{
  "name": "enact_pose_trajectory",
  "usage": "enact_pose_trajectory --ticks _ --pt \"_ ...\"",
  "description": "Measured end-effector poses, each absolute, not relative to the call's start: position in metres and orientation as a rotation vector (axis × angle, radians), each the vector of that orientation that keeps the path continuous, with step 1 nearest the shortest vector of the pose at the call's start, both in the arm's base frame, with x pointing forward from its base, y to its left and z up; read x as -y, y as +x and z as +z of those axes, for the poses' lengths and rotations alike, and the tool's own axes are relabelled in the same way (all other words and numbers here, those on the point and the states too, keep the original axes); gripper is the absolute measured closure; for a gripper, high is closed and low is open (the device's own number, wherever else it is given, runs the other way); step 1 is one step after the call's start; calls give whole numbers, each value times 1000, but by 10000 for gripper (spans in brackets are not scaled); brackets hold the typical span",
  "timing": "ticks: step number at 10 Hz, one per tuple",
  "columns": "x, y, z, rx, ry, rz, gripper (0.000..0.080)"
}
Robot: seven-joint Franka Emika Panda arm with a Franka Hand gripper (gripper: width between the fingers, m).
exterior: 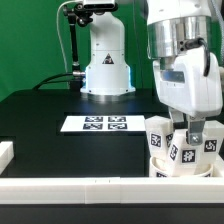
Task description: Assemble stool
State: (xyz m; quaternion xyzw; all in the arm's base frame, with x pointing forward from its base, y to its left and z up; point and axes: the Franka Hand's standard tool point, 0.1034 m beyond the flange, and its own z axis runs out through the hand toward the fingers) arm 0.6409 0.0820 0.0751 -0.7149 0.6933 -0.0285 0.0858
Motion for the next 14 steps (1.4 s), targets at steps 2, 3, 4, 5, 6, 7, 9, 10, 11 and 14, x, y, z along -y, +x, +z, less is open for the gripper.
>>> enact_pose_trajectory --ticks 2,3,4,5,6,7,9,10,11,14 --pt "-80 641 75 -2053 -2145 -88 155" --pt "-81 641 75 -2053 -2146 -87 312" --pt "-81 641 75 -2053 -2146 -87 312" --pt "-81 641 75 -2052 -2146 -87 462" --pt "-81 641 75 -2052 -2146 -87 461" --pt "-81 641 75 -2052 -2146 -87 461" --pt "-81 641 75 -2052 -2146 -87 461" --pt "-81 641 75 -2052 -2146 -87 461" --pt "-81 641 76 -2046 -2151 -89 460" --pt "-89 645 89 -1931 -2247 -119 459"
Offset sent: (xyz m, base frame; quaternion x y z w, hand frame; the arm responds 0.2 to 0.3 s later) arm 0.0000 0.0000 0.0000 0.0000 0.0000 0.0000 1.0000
